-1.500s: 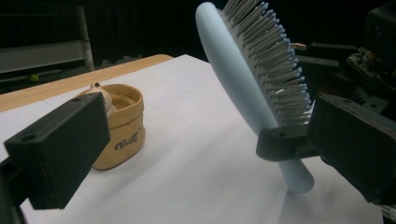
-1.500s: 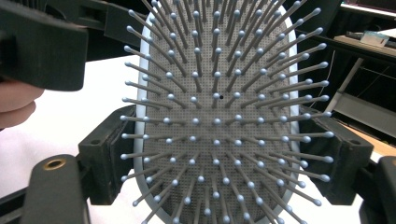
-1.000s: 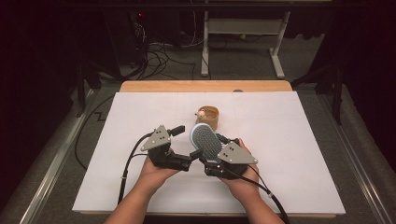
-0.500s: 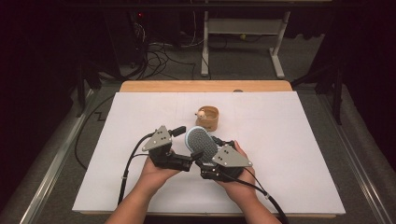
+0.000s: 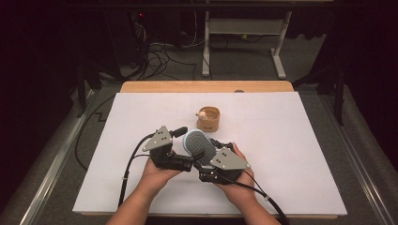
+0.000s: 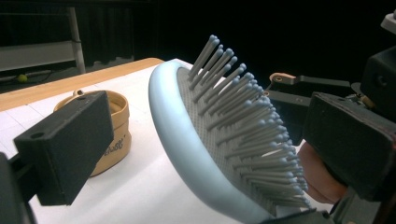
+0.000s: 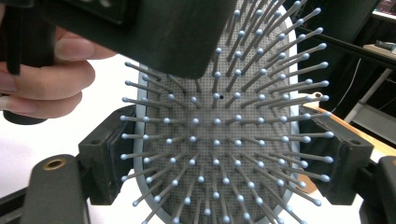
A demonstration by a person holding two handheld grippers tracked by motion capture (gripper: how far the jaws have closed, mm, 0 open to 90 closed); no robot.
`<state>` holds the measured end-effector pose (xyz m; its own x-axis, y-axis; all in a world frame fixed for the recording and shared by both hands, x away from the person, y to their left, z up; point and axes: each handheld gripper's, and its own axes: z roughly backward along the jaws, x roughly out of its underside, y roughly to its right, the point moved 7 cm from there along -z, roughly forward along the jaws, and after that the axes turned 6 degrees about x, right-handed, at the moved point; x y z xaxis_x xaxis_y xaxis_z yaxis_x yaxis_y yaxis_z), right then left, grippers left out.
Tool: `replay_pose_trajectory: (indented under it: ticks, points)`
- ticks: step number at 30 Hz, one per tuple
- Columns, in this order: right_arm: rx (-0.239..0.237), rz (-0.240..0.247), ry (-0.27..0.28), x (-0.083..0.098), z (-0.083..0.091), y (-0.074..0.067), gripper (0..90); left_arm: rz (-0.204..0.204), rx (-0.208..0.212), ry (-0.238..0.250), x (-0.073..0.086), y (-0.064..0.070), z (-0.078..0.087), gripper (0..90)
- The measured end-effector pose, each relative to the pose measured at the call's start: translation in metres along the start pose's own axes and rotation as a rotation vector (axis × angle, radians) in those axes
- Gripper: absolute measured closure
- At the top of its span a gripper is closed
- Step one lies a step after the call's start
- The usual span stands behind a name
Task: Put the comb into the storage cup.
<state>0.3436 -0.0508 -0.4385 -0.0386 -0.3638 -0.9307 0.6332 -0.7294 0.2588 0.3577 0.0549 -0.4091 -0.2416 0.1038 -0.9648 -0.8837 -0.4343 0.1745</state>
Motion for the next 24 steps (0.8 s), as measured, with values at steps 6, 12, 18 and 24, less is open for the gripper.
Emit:
replay_pose_trajectory:
  ticks: [6, 12, 18, 24]
  points:
    - [-0.007, 0.002, -0.007, 0.0014, -0.0013, -0.0024, 20.4, 0.014, -0.011, -0.002, 0.0010, -0.0021, -0.0004, 6.5]
    - [-0.003, 0.002, -0.001, 0.0002, -0.0004, -0.0013, 20.4, 0.034, -0.013, 0.015, 0.0002, -0.0044, 0.0023, 10.0]
    - [0.002, -0.004, -0.004, 0.0005, -0.0003, 0.0000, 20.4, 0.064, 0.008, 0.019, 0.0017, -0.0041, 0.0018, 15.9]
    - [0.001, 0.000, -0.003, 0.0004, -0.0005, -0.0010, 20.4, 0.070, 0.030, 0.024, 0.0020, -0.0029, 0.0020, 21.5]
